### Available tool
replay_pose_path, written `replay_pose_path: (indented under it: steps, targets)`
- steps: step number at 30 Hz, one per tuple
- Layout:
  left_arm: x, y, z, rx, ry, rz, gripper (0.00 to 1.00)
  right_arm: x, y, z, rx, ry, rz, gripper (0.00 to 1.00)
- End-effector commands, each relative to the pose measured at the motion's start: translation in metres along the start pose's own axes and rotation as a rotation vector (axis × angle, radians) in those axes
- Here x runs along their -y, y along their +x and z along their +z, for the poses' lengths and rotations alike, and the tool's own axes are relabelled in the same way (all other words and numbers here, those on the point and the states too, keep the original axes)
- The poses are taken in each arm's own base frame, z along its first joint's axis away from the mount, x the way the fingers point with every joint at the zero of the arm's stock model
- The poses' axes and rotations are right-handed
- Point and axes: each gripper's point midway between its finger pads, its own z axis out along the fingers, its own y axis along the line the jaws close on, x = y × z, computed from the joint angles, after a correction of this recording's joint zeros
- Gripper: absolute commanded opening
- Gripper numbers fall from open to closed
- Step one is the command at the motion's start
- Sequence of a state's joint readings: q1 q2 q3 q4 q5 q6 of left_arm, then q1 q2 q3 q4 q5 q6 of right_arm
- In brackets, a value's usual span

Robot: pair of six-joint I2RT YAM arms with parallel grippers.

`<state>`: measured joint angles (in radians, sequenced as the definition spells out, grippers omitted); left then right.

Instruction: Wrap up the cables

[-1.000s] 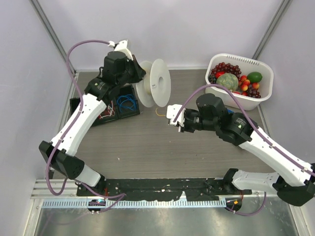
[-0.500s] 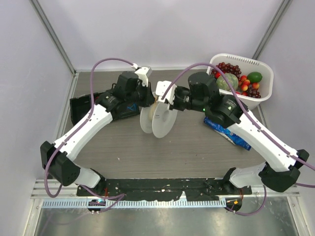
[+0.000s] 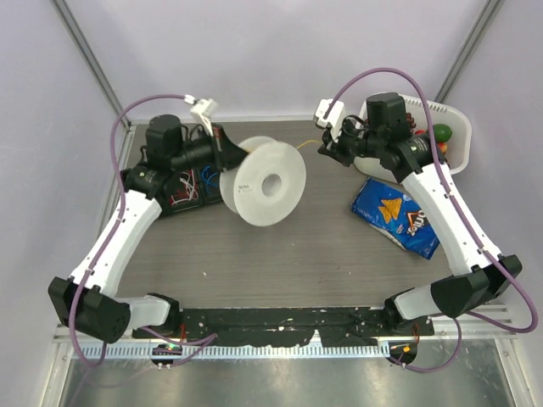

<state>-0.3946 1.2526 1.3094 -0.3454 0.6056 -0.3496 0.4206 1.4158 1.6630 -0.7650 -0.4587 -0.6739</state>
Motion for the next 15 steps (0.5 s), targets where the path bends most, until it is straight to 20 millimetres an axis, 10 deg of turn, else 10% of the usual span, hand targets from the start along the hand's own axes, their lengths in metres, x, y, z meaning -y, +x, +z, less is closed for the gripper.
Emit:
replay_pose_path:
  steps: [1,7,15]
  targets:
    - [0.019,-0.083,-0.017,0.225,0.218,-0.117,0.00,-0.009,0.003,-0.013,0.072,-0.089,0.101,0.01]
    - [0.007,-0.149,-0.011,0.417,0.252,-0.368,0.00,-0.011,-0.004,0.002,0.171,-0.132,0.343,0.01]
    - [-0.068,-0.184,0.013,0.615,0.080,-0.713,0.00,0.017,-0.038,0.012,0.396,-0.034,0.586,0.01]
